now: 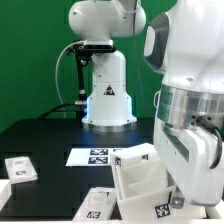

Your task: Assemble cabinet

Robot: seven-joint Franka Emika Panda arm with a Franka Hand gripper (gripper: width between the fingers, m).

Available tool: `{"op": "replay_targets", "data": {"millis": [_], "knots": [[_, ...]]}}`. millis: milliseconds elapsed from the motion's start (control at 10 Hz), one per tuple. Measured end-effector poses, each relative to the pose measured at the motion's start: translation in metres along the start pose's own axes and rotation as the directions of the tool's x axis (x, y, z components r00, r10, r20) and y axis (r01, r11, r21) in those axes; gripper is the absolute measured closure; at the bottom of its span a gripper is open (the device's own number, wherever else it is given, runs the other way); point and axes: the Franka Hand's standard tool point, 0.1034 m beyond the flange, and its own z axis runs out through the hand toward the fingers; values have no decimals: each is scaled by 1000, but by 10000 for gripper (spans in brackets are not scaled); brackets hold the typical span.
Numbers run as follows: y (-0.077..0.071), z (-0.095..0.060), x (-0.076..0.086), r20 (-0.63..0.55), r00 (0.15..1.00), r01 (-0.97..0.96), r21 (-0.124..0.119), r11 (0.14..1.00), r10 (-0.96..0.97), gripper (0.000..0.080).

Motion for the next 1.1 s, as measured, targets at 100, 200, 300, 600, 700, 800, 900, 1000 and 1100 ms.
{"op": "replay_targets", "data": {"millis": [100, 200, 300, 600, 700, 800, 900, 1000, 1100], "knots": [[0, 0, -1, 5, 1000, 1, 1, 1000, -1, 709], [0, 0, -1, 7, 1000, 0, 1, 1000, 0, 709], [0, 0, -2, 7, 1000, 0, 1, 1000, 0, 709], [-5, 6, -23, 10, 997, -80, 45, 996, 79, 709], [-5, 8, -31, 8, 996, -88, 53, 995, 88, 709], [-5, 11, -33, -6, 994, -105, 57, 993, 105, 709], [-6, 12, -33, -24, 994, -108, 61, 992, 109, 709], [-6, 12, -32, -46, 994, -99, 66, 993, 102, 709], [-6, 13, -32, -54, 994, -89, 70, 994, 92, 709]]}}
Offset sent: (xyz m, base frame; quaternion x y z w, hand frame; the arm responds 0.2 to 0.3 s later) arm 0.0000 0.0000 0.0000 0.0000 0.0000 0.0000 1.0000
